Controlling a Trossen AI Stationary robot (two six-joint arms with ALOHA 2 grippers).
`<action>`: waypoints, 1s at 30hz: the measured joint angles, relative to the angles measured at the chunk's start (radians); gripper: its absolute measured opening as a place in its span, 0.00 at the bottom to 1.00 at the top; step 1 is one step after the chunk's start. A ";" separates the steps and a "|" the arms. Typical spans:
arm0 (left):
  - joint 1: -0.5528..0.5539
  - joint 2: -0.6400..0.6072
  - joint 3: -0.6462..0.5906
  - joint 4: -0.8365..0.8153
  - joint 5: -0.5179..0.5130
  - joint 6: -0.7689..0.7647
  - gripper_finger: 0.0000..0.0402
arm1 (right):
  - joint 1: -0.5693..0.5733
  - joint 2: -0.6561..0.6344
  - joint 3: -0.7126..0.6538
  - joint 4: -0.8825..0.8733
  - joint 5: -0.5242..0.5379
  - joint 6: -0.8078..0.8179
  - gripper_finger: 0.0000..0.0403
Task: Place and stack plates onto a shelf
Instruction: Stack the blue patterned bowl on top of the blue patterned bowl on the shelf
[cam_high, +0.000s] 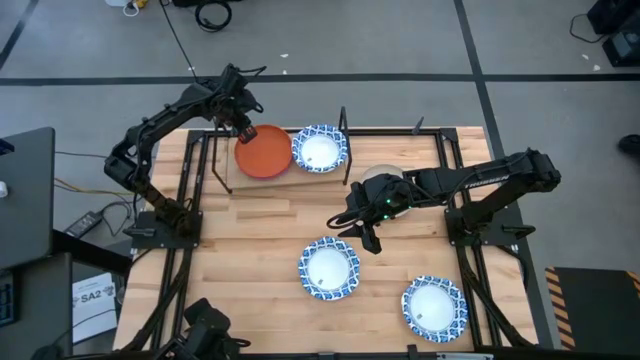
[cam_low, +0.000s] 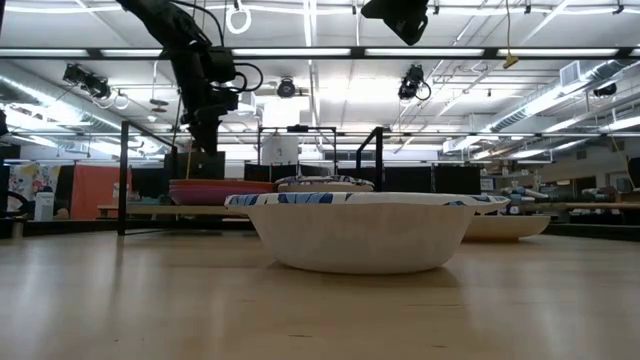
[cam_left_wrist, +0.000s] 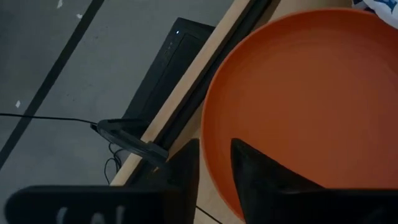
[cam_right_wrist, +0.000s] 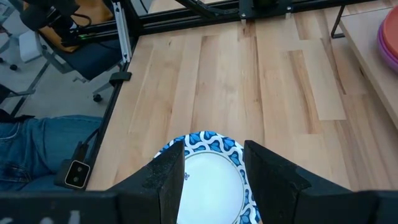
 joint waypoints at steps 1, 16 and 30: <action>0.000 0.000 0.000 0.000 0.000 0.000 0.27 | 0.000 0.000 0.000 0.000 0.000 0.000 0.43; -0.005 -0.003 0.000 -0.001 0.058 -0.113 0.32 | 0.000 0.006 0.000 0.002 0.000 0.000 0.43; -0.212 -0.009 0.000 -0.003 0.160 -0.137 0.32 | -0.002 0.062 -0.002 -0.014 0.024 0.000 0.43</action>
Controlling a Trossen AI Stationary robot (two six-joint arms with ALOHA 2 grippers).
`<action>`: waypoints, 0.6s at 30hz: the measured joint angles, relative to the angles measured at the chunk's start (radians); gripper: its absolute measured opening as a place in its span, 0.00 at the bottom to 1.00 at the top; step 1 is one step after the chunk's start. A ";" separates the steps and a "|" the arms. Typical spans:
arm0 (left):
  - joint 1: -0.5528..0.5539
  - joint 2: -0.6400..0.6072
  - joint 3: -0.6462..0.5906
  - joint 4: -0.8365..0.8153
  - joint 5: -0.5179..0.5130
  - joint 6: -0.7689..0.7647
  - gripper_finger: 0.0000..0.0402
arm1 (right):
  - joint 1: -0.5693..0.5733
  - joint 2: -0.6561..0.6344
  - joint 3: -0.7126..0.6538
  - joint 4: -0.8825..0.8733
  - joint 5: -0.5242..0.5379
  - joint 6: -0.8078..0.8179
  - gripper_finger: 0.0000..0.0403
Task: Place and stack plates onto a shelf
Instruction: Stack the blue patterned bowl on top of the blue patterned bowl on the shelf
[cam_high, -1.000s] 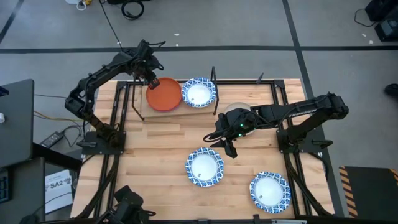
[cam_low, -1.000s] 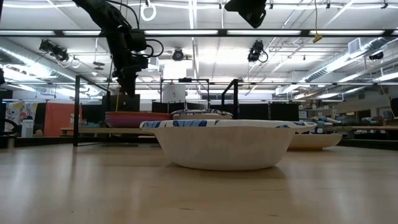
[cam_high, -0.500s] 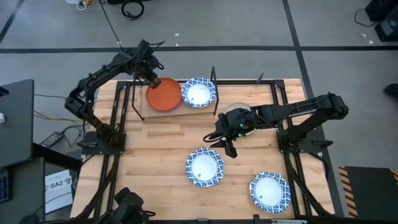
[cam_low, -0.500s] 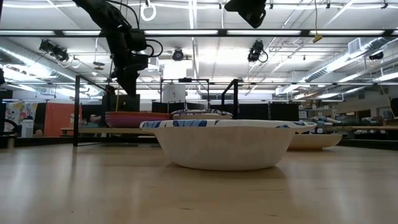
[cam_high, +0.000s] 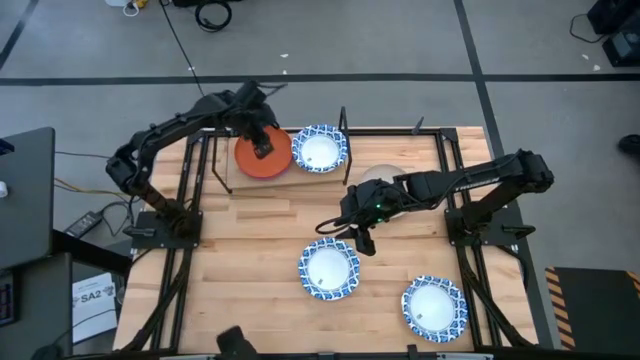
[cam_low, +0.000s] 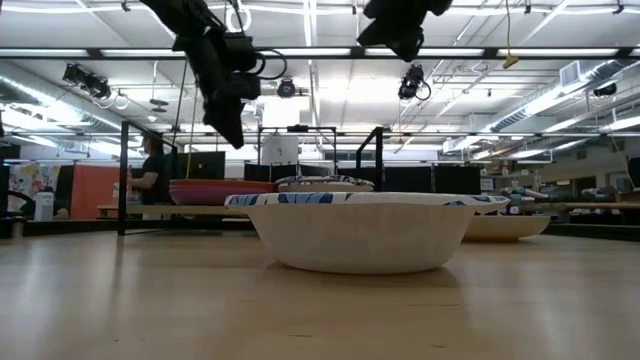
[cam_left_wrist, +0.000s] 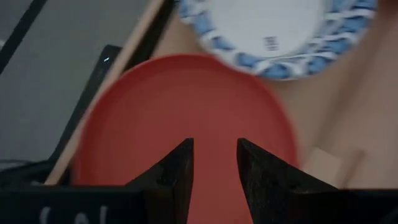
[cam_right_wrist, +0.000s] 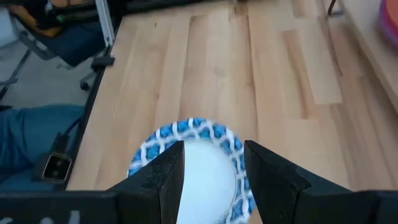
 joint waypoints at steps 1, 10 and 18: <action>-0.025 0.000 0.000 -0.001 0.000 -0.011 0.32 | 0.000 0.006 0.002 0.011 0.005 0.000 0.43; -0.272 0.001 0.000 0.000 -0.001 -0.060 0.32 | 0.000 0.049 0.001 -0.030 0.027 0.000 0.43; -0.458 0.001 0.000 -0.005 -0.003 -0.119 0.32 | 0.000 0.128 0.001 -0.060 0.030 0.000 0.43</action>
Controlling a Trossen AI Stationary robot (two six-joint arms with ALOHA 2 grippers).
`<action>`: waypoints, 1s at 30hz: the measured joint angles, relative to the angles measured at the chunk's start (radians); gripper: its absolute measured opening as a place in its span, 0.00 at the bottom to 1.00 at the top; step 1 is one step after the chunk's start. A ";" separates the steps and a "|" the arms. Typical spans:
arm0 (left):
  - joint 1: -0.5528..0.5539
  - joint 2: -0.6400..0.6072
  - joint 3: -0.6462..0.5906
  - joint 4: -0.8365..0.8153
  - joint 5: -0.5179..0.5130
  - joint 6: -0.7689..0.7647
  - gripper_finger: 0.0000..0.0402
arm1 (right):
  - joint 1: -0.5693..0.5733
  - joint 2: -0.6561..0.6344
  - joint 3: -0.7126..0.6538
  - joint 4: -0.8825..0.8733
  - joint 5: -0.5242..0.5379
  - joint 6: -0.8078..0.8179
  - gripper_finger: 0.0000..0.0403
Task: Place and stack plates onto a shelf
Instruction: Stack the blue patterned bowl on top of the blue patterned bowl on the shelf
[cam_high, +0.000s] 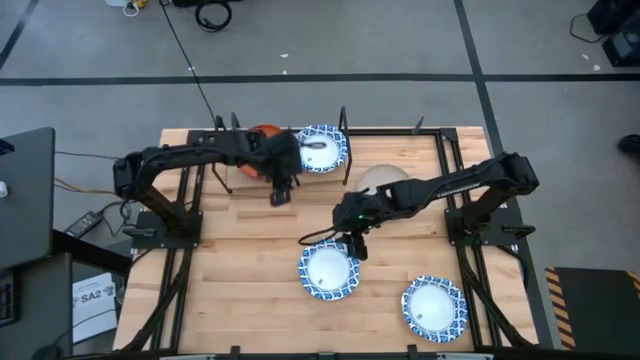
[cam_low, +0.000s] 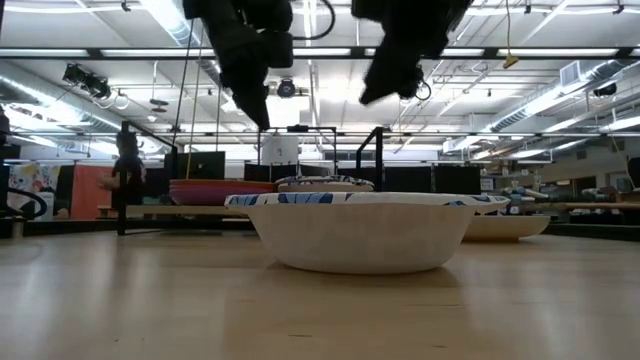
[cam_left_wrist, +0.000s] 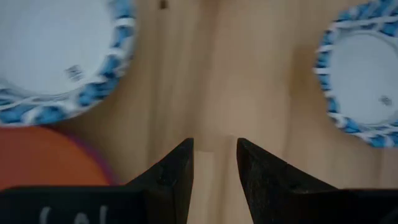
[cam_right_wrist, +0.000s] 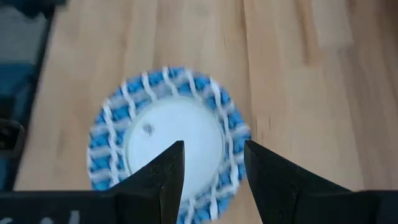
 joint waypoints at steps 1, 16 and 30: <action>-0.020 0.000 0.000 -0.001 -0.001 -0.010 0.32 | 0.000 0.013 0.000 -0.013 0.002 0.000 0.43; -0.330 -0.178 0.000 -0.202 -0.172 -0.244 0.32 | -0.019 0.205 0.000 -0.002 0.048 -0.001 0.43; -0.667 -0.279 -0.033 -0.235 -0.440 -0.458 0.32 | -0.062 0.268 0.000 0.075 0.034 -0.027 0.43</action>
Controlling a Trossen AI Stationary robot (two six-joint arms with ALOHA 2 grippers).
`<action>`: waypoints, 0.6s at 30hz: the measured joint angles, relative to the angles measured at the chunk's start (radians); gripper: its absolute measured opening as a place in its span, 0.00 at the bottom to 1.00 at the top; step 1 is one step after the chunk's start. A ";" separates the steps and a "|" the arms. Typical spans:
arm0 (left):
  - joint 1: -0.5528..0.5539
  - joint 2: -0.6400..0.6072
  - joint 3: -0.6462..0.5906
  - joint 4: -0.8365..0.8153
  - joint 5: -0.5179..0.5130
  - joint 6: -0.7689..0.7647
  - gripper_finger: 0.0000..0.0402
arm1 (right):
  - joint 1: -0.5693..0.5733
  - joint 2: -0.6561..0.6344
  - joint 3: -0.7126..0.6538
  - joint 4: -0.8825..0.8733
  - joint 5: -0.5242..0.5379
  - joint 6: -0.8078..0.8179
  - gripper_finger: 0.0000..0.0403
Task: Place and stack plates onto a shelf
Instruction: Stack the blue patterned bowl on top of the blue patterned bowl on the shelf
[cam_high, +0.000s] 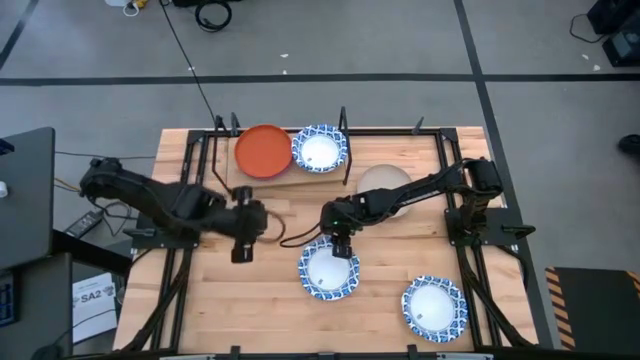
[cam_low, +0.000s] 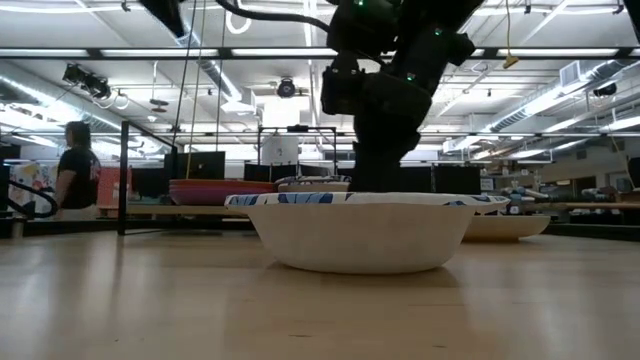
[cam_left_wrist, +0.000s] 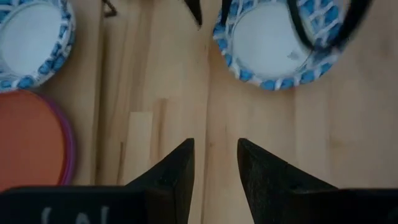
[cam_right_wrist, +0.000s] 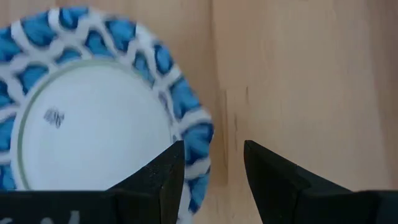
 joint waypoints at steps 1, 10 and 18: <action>-0.027 -0.005 -0.018 0.007 -0.035 -0.020 0.32 | 0.000 0.000 0.000 -0.009 -0.005 0.000 0.43; -0.187 -0.049 -0.234 0.154 -0.171 -0.181 0.32 | 0.000 0.005 0.000 -0.003 -0.012 0.000 0.43; -0.214 -0.049 -0.416 0.416 -0.172 -0.199 0.32 | 0.000 0.009 0.000 -0.005 -0.013 0.000 0.43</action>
